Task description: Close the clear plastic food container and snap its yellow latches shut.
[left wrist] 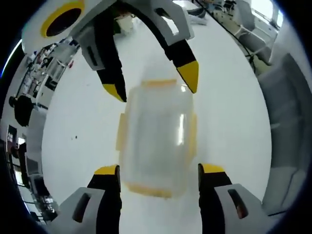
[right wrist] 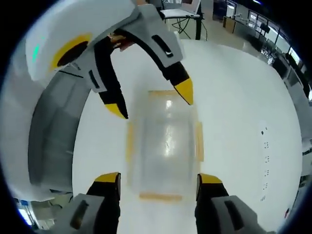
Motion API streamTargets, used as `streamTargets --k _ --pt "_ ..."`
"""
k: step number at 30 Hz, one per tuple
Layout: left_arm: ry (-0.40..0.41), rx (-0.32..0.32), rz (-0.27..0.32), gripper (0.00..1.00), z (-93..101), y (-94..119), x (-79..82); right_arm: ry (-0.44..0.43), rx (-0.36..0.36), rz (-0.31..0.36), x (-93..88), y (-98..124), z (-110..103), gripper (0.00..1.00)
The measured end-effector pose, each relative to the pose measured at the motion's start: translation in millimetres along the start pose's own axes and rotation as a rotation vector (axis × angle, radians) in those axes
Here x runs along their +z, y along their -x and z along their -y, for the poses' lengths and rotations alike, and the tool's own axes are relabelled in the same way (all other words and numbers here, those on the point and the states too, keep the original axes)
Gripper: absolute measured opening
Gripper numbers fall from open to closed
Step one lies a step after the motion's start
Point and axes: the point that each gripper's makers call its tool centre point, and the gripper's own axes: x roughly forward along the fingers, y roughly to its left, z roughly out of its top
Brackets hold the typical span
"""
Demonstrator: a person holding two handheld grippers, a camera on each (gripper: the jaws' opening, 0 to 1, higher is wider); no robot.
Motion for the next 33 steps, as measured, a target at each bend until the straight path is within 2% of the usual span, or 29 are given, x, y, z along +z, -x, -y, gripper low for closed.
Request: streamTargets --k 7,13,16,18,23,27,33 --pt "-0.012 -0.006 0.000 0.70 -3.6 -6.2 1.3 0.020 -0.042 -0.020 -8.7 -6.1 0.4 0.64" --pt "-0.015 -0.014 -0.019 0.74 -3.9 -15.1 -2.8 0.024 -0.085 -0.006 -9.3 -11.2 1.1 0.71" --pt "-0.010 -0.026 -0.031 0.75 -2.1 -19.6 -5.8 0.045 -0.115 -0.021 -14.1 -16.4 4.0 0.73" --pt "-0.018 -0.022 -0.039 0.75 -3.0 -22.6 -7.8 0.045 -0.119 -0.033 -18.0 -19.7 4.0 0.72" --pt "-0.028 -0.013 -0.062 0.74 -4.6 -29.2 -13.2 0.036 -0.166 -0.010 -15.3 -22.7 8.3 0.73" --pt "-0.054 -0.016 -0.079 0.75 -3.8 -33.2 -14.8 0.030 -0.165 -0.006 -15.4 -24.2 7.2 0.72" --pt "-0.039 -0.008 -0.078 0.75 -3.7 -32.7 -13.8 0.030 -0.166 -0.004 -15.4 -24.0 7.3 0.72"
